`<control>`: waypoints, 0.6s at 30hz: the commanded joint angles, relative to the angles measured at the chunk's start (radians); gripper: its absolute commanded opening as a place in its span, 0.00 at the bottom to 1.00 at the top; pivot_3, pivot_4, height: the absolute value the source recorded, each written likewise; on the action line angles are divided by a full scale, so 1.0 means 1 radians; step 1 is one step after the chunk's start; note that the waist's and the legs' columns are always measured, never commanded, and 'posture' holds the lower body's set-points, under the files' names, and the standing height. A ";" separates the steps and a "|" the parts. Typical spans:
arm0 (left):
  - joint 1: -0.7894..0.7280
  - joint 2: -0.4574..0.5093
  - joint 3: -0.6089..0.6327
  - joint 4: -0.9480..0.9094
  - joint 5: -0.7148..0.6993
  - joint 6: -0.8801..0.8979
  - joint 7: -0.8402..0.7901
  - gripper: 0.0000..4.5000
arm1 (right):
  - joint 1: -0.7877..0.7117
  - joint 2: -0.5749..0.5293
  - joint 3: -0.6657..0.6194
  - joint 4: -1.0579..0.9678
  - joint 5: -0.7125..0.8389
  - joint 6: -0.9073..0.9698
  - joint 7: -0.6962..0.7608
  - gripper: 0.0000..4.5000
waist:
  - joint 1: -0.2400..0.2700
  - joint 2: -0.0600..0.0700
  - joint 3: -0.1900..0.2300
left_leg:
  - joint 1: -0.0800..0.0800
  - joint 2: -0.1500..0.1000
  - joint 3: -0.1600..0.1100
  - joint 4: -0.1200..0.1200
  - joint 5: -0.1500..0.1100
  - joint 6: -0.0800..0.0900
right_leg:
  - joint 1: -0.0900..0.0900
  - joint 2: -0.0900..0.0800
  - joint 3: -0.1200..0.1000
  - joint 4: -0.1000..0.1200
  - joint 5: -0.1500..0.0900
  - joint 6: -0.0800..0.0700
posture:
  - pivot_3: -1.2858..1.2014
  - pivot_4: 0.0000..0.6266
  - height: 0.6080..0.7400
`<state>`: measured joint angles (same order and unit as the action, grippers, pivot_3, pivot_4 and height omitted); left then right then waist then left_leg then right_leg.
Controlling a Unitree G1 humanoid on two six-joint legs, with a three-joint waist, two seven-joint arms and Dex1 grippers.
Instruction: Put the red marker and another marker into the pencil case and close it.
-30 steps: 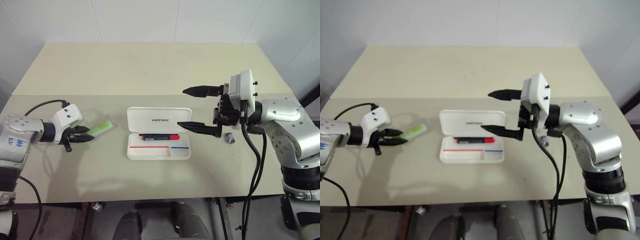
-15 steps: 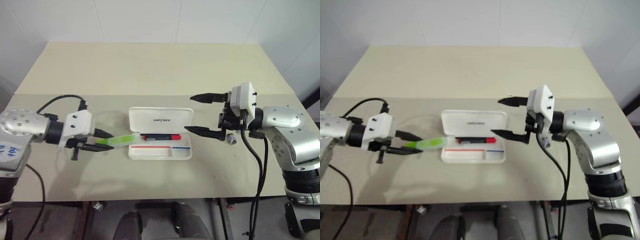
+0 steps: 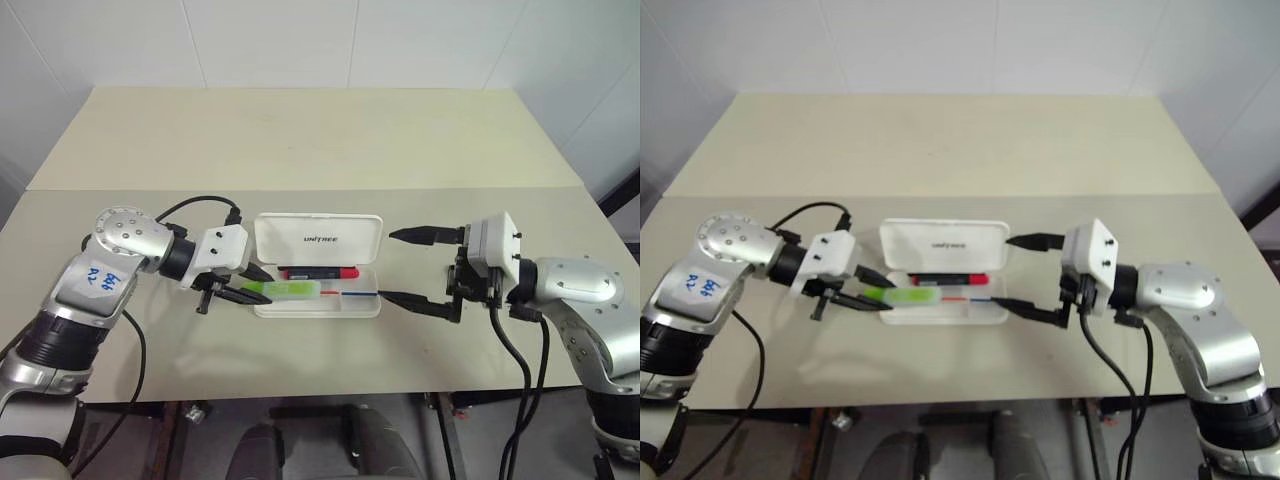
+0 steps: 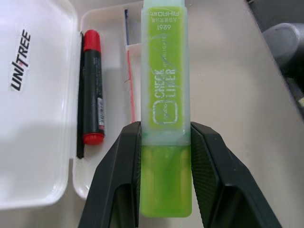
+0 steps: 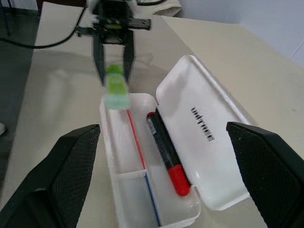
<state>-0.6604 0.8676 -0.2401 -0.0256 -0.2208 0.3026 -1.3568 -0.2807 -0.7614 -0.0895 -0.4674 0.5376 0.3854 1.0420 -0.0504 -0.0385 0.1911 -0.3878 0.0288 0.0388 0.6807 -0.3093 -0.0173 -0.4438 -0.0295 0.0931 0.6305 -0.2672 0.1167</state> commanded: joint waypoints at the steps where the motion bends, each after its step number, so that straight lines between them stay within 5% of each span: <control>1: -0.041 -0.034 -0.026 0.035 0.042 -0.043 -0.006 0.24 | 0.022 -0.021 -0.055 -0.060 0.020 0.004 -0.028 1.00 | 0.000 0.000 0.000 | 0.000 0.000 0.001 0.000 0.000 0.000 | 0.000 0.000 0.001 0.000 0.000 0.000 | 0.52 0.24 1.00; 18: -0.079 -0.175 -0.088 0.138 0.137 -0.054 0.012 0.24 | 0.075 -0.015 -0.064 -0.131 0.025 0.017 -0.118 1.00 | 0.020 0.000 0.000 | 0.001 0.000 0.002 0.001 0.000 0.000 | 0.000 0.002 0.003 0.001 0.001 0.001 | 0.52 0.24 1.00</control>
<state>-0.7357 0.6868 -0.3251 0.1313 -0.0869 0.2419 -1.3348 -0.2073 -0.7723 -0.1299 -0.5639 0.5515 0.4143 0.9329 -0.0300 -0.0387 0.1910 -0.3865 0.0288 0.0405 0.6819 -0.3092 -0.0172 -0.4434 -0.0278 0.0965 0.6316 -0.2659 0.1176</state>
